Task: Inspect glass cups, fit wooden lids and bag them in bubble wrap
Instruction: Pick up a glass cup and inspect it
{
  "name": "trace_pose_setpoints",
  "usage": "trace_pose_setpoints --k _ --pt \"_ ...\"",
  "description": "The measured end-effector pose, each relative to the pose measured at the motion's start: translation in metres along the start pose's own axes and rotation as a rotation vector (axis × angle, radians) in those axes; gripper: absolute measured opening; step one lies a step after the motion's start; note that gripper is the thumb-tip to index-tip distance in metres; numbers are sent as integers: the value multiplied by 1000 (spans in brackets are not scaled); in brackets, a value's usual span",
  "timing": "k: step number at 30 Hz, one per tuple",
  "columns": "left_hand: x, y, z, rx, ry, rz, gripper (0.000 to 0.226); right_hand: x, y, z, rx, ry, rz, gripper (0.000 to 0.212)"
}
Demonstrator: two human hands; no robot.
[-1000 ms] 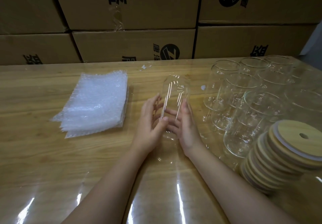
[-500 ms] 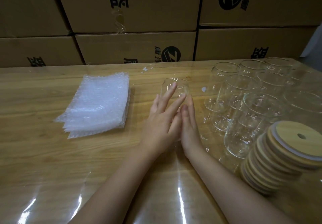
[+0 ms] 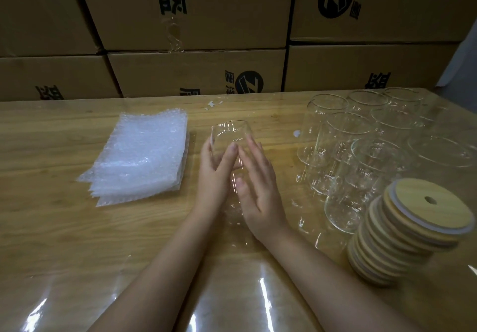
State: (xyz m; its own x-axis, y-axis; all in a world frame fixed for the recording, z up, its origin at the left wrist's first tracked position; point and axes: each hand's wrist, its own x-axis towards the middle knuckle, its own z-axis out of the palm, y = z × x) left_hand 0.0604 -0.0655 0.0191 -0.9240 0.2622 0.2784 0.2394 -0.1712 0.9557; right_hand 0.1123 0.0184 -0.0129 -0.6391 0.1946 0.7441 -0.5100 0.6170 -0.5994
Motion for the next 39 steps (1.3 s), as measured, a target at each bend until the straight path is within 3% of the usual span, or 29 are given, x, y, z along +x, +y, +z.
trace_pose_setpoints --k 2,5,9,12,16,21,25,28,31,35,37,39 --pt "1 -1 -1 -77 -22 -15 68 1 -1 0 6 7 -11 46" --pt "2 -6 -4 -142 -77 -105 48 1 0 1 43 20 16 46" --pt "1 -13 -5 -160 -104 -169 46 5 1 -2 320 16 244 49" --pt "1 -13 -1 -179 -139 -110 40 8 2 -7 599 8 493 55" --pt "-4 -11 -1 -64 -28 64 58 9 8 -6 630 -123 675 52" --pt "-9 -14 2 71 4 180 65 7 6 -1 553 -32 645 57" --pt "-14 -20 5 183 54 236 69 9 9 -2 558 1 619 45" --pt "-21 -26 9 385 -34 337 81 11 17 -3 657 91 692 38" --pt "-23 -29 12 612 -117 559 70 10 22 -3 759 166 751 47" --pt "-22 -25 15 663 -109 739 50 11 21 -1 761 186 701 57" --pt "-24 -27 15 646 -86 725 51 9 17 -2 700 189 631 56" --pt "-25 -26 12 560 -59 576 64 7 11 -2 615 158 569 41"
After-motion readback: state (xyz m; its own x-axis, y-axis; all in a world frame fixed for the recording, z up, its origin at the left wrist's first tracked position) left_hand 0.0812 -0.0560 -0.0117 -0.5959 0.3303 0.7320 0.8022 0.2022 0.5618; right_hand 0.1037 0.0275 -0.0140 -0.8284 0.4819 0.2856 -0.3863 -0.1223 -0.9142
